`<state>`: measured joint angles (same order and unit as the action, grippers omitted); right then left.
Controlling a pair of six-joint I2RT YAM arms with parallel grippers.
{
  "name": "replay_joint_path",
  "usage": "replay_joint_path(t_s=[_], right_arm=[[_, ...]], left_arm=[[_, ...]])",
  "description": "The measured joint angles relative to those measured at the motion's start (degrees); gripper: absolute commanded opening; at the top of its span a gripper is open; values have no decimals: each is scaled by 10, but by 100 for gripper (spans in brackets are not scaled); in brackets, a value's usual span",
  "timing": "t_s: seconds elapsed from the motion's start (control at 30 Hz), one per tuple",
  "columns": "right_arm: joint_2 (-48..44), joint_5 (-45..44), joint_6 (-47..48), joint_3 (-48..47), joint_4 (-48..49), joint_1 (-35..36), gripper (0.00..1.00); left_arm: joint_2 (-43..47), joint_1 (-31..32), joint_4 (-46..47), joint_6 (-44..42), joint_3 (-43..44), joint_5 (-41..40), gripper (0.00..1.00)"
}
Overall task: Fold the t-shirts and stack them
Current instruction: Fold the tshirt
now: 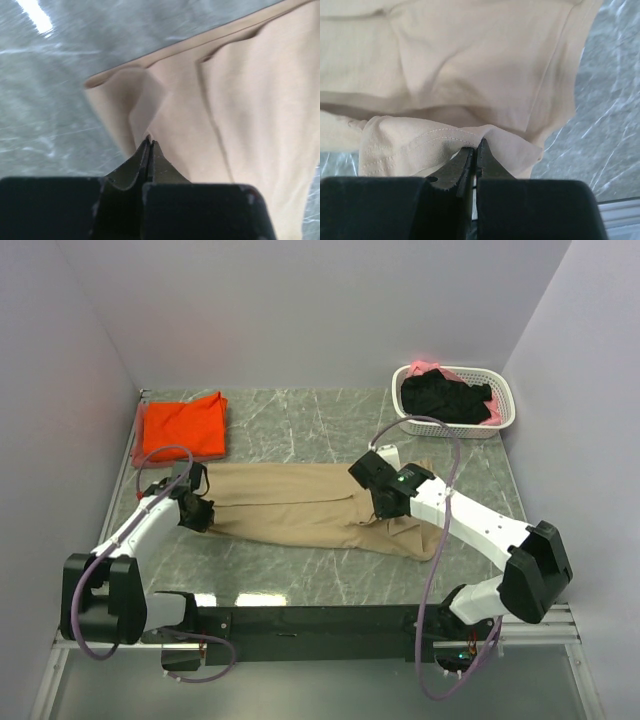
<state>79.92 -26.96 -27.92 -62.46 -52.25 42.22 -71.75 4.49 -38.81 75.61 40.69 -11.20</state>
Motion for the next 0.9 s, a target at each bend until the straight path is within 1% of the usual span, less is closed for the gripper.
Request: replay_joint_path(t_s=[0.23,0.6,0.9], right_arm=[[38,-25,23,-41,14,-37,0],[82,-34,62,-87,35,-71,0],[165,-35,110,-127,65,-103,0]], left_arm=[[-40,0,24,-3,29,-6,1],[-80,0,43,-17,63,-16,0],[-150,0,65,-30,86,-21,0]])
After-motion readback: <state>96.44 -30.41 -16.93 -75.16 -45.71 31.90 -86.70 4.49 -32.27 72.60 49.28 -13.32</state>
